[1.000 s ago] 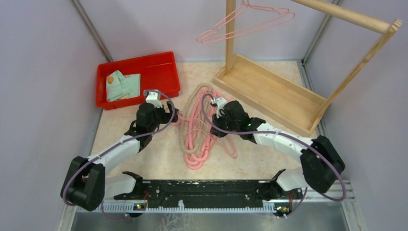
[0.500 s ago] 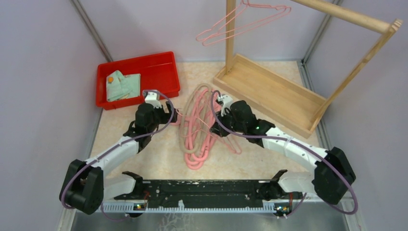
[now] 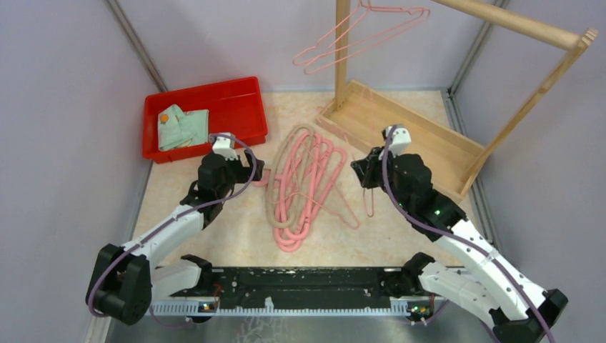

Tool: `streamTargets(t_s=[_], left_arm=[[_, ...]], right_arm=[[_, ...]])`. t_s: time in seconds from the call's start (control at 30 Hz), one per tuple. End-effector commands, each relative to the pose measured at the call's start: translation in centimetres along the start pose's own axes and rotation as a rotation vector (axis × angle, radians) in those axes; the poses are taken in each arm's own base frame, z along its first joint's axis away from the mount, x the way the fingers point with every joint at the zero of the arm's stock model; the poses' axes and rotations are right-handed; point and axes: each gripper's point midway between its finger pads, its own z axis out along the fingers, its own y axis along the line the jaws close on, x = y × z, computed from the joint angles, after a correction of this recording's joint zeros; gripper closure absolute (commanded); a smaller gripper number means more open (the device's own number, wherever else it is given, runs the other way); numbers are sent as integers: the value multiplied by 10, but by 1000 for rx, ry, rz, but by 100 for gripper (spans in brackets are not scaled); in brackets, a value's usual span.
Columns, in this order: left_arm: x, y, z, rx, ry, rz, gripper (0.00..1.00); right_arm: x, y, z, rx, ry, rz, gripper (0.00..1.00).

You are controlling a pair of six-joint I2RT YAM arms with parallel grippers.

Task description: Organize the hangers

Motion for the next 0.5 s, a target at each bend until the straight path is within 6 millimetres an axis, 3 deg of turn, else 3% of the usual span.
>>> streamTargets(t_s=[0.0, 0.27, 0.47], left_arm=[[-8, -6, 1, 20, -12, -5, 5], [-5, -11, 6, 46, 7, -13, 5], [-6, -13, 8, 51, 8, -6, 5]], right_arm=[[-49, -18, -29, 121, -176, 57, 100], [-137, -24, -63, 173, -560, 161, 100], [-197, -23, -73, 205, -795, 174, 100]])
